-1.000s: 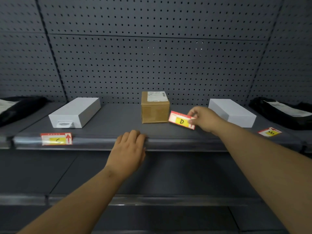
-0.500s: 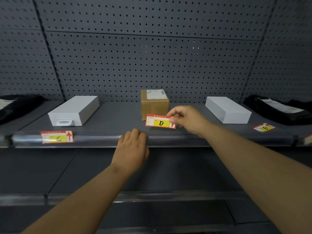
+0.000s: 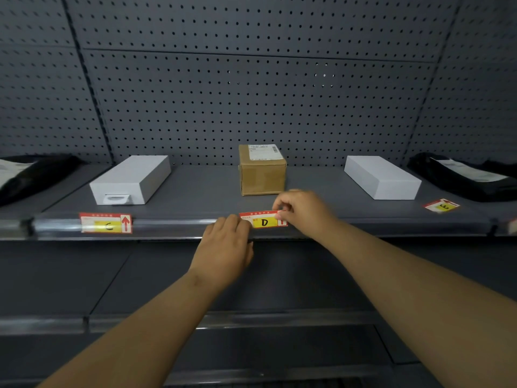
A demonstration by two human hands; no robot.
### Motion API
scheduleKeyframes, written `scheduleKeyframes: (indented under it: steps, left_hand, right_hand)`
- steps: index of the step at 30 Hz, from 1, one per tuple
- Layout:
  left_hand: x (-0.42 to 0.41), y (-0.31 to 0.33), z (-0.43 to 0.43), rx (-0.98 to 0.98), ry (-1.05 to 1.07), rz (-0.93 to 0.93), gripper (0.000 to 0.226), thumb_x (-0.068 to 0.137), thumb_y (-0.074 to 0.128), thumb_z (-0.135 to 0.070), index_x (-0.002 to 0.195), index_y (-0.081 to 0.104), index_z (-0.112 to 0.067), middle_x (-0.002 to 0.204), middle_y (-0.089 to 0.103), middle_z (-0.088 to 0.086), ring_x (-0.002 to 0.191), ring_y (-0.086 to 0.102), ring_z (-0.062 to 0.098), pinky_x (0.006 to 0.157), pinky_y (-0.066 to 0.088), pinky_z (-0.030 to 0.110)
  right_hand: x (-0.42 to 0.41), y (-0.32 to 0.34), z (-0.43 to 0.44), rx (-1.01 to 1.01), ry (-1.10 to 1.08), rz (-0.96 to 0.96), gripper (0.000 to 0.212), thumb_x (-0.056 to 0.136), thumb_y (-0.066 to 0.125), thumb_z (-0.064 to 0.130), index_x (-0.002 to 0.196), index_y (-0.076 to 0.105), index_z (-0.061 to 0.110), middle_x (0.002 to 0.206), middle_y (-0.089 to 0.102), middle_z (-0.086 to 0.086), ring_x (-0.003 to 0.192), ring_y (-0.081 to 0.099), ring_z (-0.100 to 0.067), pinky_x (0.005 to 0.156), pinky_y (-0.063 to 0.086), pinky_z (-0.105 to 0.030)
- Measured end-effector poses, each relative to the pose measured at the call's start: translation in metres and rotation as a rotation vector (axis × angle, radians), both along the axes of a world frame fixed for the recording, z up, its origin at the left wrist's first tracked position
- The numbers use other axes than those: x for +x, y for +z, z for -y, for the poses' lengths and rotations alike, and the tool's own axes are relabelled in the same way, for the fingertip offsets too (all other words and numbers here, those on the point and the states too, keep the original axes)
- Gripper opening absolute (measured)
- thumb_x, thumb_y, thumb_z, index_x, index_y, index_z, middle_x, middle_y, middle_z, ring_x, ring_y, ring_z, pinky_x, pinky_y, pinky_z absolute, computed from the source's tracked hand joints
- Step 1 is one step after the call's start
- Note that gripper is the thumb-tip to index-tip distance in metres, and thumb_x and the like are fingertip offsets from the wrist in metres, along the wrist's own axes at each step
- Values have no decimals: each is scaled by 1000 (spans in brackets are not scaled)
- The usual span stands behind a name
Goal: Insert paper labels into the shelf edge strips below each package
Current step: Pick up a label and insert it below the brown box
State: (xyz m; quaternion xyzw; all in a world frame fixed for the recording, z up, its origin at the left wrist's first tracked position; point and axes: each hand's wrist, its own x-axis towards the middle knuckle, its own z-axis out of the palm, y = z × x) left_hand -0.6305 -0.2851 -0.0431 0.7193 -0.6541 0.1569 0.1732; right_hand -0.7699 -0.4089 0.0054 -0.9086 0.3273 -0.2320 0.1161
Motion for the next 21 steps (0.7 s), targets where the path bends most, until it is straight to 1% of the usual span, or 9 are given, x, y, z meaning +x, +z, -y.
scheduleKeyframes:
  steps: [4,12,15,19,21]
  left_hand:
    - [3,0,2,3,-20,13,35,85,53,-24,117,51,-11,113,53,11,99,49,27,86,40,38]
    - [6,-3,5,8,-32,19,40,86,53,-23,123,48,-12,117,51,10,103,48,26,90,40,37]
    - [6,-4,4,1,-34,38,39,84,56,-21,121,51,-10,115,54,13,100,50,29,88,42,40]
    - [5,-4,2,-4,-40,39,39,84,57,-22,120,52,-10,115,54,13,100,52,29,88,43,40]
    - [5,-6,1,-4,-45,37,40,85,57,-23,122,50,-10,118,53,12,102,51,28,90,43,39]
  right_hand:
    - [1,-4,-1,-46,-30,1,9,82,66,18,90,67,15,84,47,8,78,47,-10,68,38,-27]
    - [2,-5,1,-50,-85,-24,9,83,65,20,91,66,17,88,46,8,83,48,-11,70,39,-28]
    - [2,-5,2,-54,-78,-34,9,84,64,20,92,66,17,88,46,8,84,47,-11,71,39,-28]
    - [2,-3,3,-44,-57,-62,11,85,63,21,94,67,18,94,51,3,88,49,-13,77,47,-33]
    - [2,-2,2,-34,-56,-69,12,85,63,21,95,67,18,95,51,4,90,51,-14,80,48,-35]
